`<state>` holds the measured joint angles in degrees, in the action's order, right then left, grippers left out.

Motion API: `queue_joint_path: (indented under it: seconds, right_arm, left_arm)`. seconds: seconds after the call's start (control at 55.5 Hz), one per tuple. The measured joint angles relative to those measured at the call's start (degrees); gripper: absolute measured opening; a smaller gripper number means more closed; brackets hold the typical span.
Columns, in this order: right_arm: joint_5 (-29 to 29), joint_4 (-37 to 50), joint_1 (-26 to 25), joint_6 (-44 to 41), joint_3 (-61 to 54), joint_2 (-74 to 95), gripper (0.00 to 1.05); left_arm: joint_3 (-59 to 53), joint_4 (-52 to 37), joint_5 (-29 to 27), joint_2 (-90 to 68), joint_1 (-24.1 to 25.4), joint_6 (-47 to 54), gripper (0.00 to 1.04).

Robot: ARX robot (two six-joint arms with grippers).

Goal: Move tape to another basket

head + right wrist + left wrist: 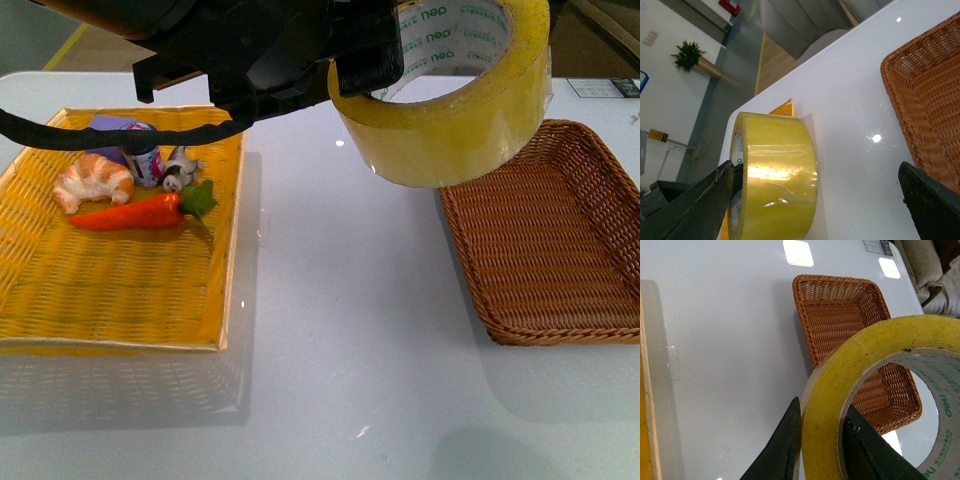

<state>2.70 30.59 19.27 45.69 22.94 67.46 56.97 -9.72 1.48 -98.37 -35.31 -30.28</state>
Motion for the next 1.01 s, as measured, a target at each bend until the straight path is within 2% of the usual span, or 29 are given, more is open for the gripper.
queue_joint_path:
  seconds: [0.414,0.613,0.919,1.009]
  right_arm:
    - [-3.08,12.04,1.95,6.25,0.68,10.43,0.96]
    - [-2.91,13.97,3.67,7.26,1.42,11.63,0.96]
    - [-2.47,14.01,4.09,7.89,1.42,12.44,0.5]
    - [-2.43,14.08,4.09,8.09,1.42,12.44,0.48]
  left_arm:
    - [0.02,0.0,0.42,0.0,0.0,-0.02,0.16]
    - [0.02,-0.02,1.42,0.0,0.0,-0.09,0.16]
    - [0.0,-0.26,2.01,0.0,0.09,-1.57,0.16]
    - [0.0,-0.35,2.56,0.0,0.17,-1.95,0.15]
